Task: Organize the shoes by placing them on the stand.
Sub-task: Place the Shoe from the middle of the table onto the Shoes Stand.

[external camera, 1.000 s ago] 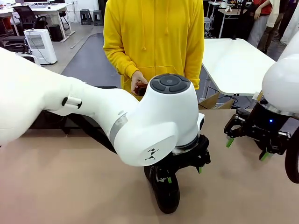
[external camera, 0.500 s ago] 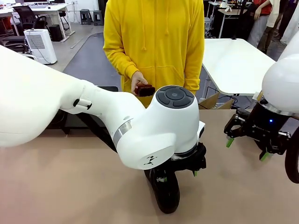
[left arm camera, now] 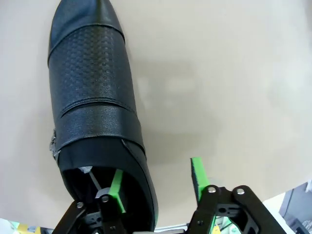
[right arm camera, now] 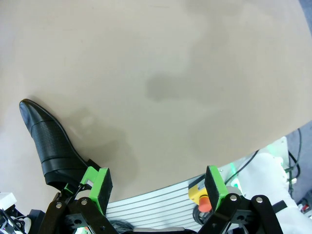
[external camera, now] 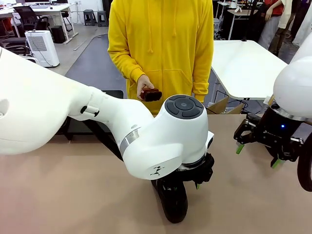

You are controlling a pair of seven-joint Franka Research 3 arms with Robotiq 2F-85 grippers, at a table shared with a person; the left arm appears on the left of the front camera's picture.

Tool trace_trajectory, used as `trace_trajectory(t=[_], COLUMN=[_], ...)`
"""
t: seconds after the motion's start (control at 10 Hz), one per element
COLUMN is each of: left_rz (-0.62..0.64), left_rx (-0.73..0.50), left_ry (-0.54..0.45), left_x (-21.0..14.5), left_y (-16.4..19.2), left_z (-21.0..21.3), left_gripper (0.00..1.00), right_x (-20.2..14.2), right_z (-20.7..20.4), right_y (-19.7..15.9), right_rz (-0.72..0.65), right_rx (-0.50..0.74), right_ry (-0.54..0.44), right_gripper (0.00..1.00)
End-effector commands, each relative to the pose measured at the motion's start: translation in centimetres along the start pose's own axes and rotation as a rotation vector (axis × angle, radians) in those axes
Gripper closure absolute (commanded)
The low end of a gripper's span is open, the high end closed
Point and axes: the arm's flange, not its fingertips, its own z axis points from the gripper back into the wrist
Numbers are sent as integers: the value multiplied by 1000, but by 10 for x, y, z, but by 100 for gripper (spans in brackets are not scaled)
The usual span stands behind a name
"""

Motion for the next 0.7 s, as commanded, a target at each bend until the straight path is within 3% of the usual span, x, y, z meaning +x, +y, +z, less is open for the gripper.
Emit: trace_trajectory(t=[0.0, 0.1, 0.6], left_rz=[-10, -12, -13], left_rx=[20, 42, 98], left_ry=[-25, -32, -22], left_x=[4, 5, 5], left_y=[-5, -5, -1], left_z=[0, 0, -4], left_gripper=[94, 100, 100], right_x=[1, 1, 1], right_z=[2, 2, 2], right_y=[1, 1, 1], right_rz=[19, 19, 19], right_rx=[17, 17, 17], right_ry=[-6, -6, -6], right_gripper=[0, 0, 0])
